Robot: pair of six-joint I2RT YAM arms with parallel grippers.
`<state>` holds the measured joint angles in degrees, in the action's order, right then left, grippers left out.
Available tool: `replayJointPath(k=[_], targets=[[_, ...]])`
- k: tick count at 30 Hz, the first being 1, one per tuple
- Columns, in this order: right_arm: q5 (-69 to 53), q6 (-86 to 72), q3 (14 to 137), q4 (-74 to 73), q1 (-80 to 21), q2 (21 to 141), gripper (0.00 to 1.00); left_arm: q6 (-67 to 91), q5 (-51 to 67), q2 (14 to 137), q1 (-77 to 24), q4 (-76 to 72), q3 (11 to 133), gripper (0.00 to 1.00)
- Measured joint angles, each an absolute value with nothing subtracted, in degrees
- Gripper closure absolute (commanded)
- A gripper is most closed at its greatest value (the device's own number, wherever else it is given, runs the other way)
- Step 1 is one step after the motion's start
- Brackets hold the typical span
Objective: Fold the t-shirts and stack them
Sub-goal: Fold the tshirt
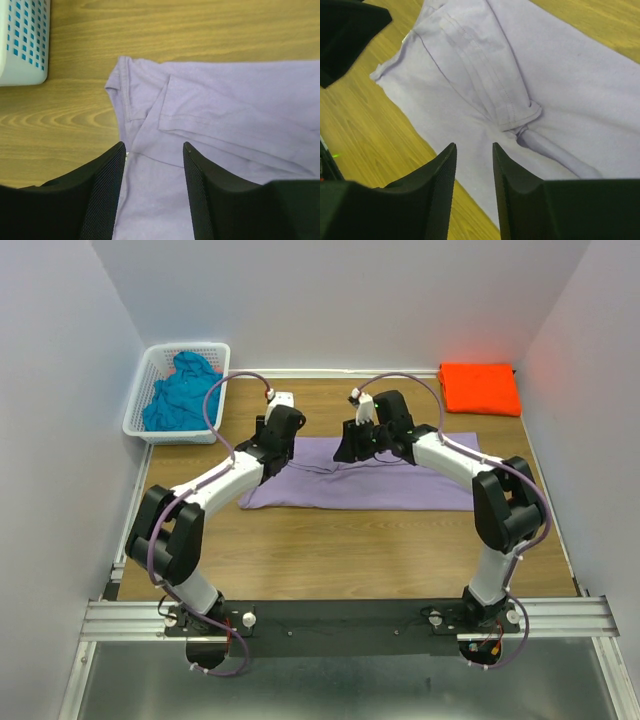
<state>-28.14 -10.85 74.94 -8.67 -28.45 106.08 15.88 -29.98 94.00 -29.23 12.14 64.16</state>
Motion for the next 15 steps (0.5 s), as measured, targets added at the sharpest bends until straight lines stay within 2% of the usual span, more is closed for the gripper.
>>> replayJointPath(k=[3, 6, 9, 15], targets=[[-28.3, -12.7, 76.1, -9.1, -28.4, 106.7, 0.62, 18.2, -26.8, 92.2, -28.6, 10.8, 64.2, 0.65], [-28.8, -14.4, 78.8, -9.1, -28.4, 109.3, 0.64, 20.0, -23.7, 93.5, -28.1, 9.3, 65.2, 0.74], [-29.8, -16.1, 82.0, -8.5, -28.4, 113.5, 0.66, 21.5, -21.3, 97.6, -27.4, 7.8, 67.2, 0.78], [-30.3, -18.7, 83.9, -7.3, -28.4, 120.3, 0.67, 24.8, -17.8, 108.0, -24.7, 5.7, 68.1, 0.80]])
